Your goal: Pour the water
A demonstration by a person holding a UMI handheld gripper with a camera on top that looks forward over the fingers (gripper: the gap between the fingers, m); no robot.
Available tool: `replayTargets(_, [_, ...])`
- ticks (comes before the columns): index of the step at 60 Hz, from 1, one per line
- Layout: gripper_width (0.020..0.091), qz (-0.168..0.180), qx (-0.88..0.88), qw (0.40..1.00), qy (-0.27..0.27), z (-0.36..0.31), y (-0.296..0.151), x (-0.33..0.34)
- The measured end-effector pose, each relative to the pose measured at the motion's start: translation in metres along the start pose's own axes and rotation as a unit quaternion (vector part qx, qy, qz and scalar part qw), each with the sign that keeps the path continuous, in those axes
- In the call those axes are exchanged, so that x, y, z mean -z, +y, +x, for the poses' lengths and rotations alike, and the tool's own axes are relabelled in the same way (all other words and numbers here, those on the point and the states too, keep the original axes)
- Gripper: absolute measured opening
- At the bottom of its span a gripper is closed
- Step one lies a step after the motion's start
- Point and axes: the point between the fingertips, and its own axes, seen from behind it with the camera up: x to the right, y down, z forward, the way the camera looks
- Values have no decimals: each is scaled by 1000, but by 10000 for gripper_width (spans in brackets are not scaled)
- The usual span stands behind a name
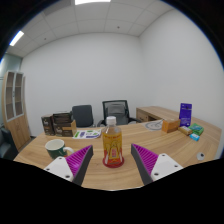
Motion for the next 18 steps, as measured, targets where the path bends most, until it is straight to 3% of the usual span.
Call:
replayTargets(7, [842,22,-7,1000,-12,-10,-3,70])
replayTargets(18, [841,26,-33,998,-43,-36,10,157])
